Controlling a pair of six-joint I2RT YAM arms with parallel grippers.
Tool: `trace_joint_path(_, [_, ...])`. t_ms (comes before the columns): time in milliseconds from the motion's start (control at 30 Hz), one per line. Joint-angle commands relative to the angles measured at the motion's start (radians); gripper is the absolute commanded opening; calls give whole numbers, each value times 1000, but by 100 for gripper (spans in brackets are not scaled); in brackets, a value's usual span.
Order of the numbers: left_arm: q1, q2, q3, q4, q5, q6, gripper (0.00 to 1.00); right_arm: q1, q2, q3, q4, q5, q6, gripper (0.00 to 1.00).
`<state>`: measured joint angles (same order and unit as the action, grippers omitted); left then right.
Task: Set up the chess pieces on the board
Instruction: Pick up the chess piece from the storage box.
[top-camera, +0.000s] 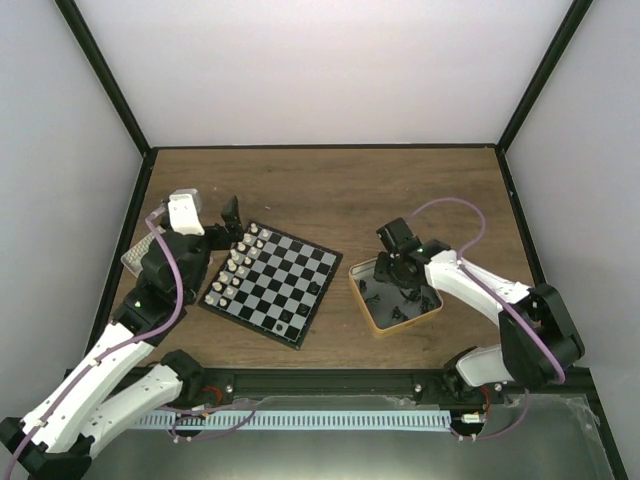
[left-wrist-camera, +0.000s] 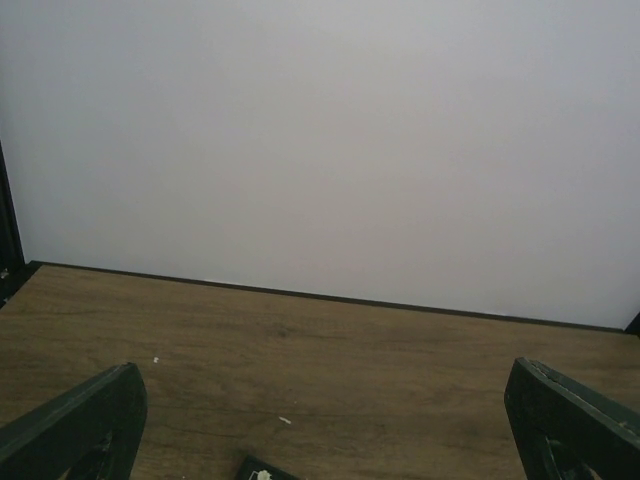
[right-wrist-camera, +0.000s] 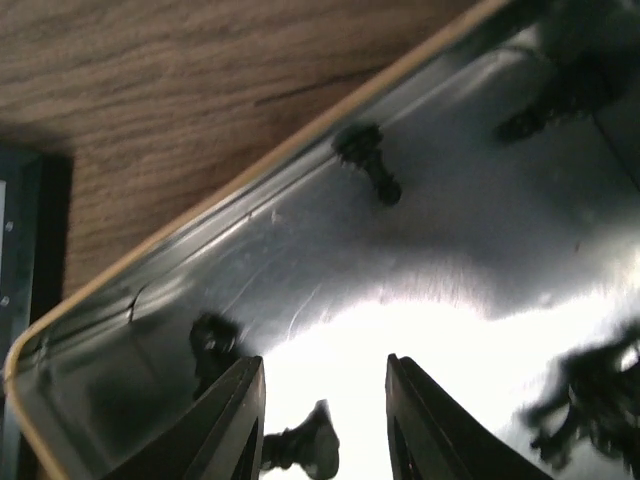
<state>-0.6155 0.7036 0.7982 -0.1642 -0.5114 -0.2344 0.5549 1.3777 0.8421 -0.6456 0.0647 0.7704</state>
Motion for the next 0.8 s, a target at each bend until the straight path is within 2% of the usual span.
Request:
trace_joint_path(0, [3, 2, -9, 29, 19, 2, 100, -55, -7, -63, 239, 41, -142, 35])
trace_joint_path(133, [3, 9, -10, 30, 22, 2, 100, -75, 36, -103, 370, 54, -259, 33])
trace_joint_path(267, [3, 16, -8, 29, 31, -2, 100, -87, 99, -95, 422, 79, -294, 32])
trace_joint_path(467, [3, 12, -11, 20, 31, -6, 100, -102, 161, -71, 368, 140, -261, 29])
trace_joint_path(633, [3, 11, -13, 22, 34, -8, 100, -105, 156, -96, 401, 100, -286, 29])
trace_joint_path(767, [3, 10, -13, 19, 31, -8, 100, -106, 185, -84, 407, 85, -293, 25])
